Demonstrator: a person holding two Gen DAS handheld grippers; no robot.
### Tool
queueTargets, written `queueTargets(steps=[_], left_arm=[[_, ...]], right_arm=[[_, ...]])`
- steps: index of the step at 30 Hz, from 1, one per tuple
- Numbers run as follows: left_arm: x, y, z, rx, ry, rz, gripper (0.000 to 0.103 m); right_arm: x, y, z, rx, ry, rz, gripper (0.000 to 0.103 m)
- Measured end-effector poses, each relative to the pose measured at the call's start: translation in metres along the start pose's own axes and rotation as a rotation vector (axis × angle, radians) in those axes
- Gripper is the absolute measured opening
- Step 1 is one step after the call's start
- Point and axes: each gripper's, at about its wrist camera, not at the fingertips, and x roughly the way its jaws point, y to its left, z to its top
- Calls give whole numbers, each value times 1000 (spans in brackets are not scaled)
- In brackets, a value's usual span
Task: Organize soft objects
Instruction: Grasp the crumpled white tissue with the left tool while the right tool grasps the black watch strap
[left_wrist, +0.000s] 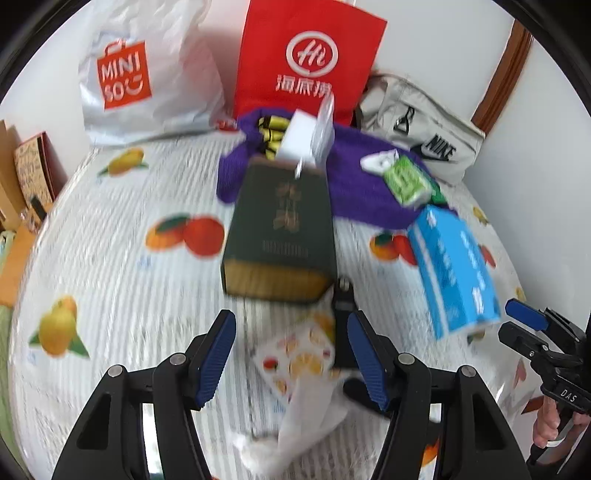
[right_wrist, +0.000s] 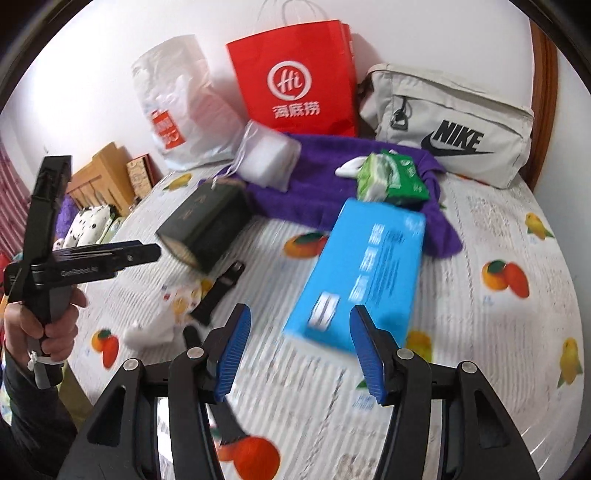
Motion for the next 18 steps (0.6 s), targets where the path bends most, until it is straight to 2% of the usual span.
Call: queueTargets(steps=[9, 14, 18], left_arm=[[-1, -2, -49, 40, 29, -24, 61], [8, -5, -68, 64, 66, -13, 64], [10, -12, -76, 110, 43, 12, 69]], right_arm=[[13, 18, -39, -18, 42, 36, 56], [18, 18, -51, -7, 60, 39, 56], [19, 18, -61, 1, 71, 36, 56]])
